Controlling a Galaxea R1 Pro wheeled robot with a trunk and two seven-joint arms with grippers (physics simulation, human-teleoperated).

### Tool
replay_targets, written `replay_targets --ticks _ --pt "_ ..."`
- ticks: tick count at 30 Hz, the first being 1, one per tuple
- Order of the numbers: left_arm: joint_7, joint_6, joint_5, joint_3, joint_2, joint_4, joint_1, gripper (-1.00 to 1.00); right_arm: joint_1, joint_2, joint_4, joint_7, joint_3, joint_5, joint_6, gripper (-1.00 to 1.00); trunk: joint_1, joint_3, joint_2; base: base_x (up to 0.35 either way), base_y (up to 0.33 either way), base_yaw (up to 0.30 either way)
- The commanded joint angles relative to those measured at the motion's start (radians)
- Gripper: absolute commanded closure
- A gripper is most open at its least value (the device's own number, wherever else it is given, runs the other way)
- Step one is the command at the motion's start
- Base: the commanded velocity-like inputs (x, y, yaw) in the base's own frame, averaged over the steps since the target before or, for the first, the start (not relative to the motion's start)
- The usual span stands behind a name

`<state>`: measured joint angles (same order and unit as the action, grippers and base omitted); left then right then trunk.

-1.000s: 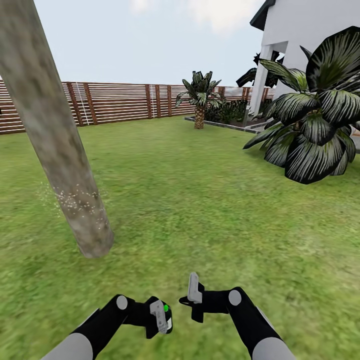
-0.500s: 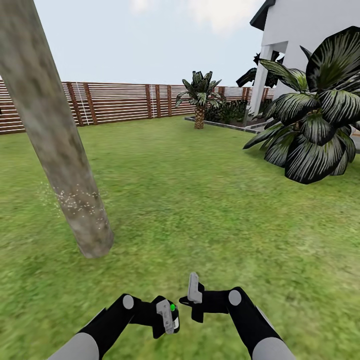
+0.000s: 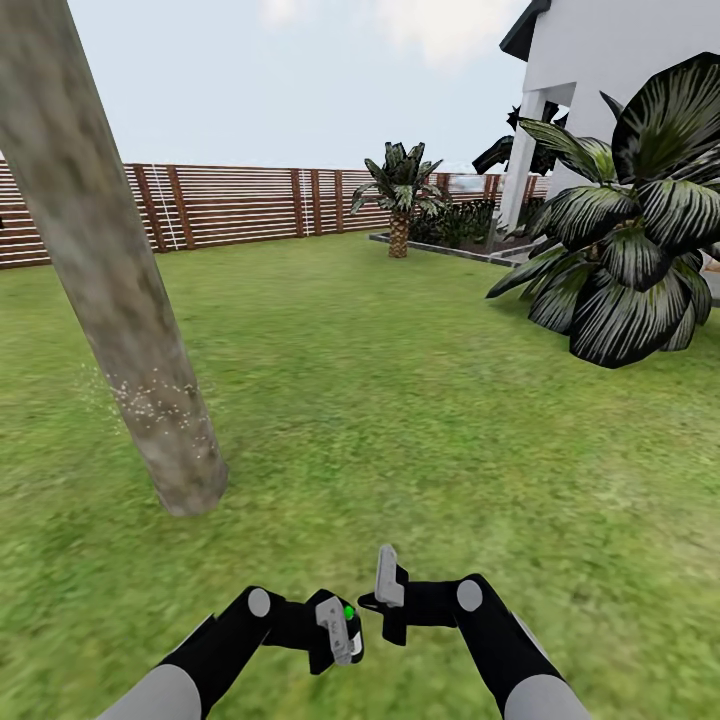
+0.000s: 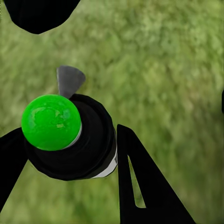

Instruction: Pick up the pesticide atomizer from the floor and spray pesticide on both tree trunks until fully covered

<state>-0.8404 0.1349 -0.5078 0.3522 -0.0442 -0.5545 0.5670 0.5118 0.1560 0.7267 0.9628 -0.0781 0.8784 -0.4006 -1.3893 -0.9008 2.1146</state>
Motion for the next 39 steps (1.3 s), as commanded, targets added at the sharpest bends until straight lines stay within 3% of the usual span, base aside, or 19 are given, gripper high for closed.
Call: replay_targets --ticks 1,39 --pt "0.0 0.009 -0.009 -0.001 0.0 -0.001 0.0 1.0 0.001 0.001 0.001 0.005 -0.006 0.007 -0.004 1.0 0.0 -0.001 0.0 0.0 0.0 0.0" --pt "0.041 0.009 -0.004 -0.009 -0.009 -0.001 0.001 1.0 0.001 0.001 0.002 0.005 -0.006 0.007 -0.004 1.0 0.0 -0.001 0.0 0.0 0.0 0.0"
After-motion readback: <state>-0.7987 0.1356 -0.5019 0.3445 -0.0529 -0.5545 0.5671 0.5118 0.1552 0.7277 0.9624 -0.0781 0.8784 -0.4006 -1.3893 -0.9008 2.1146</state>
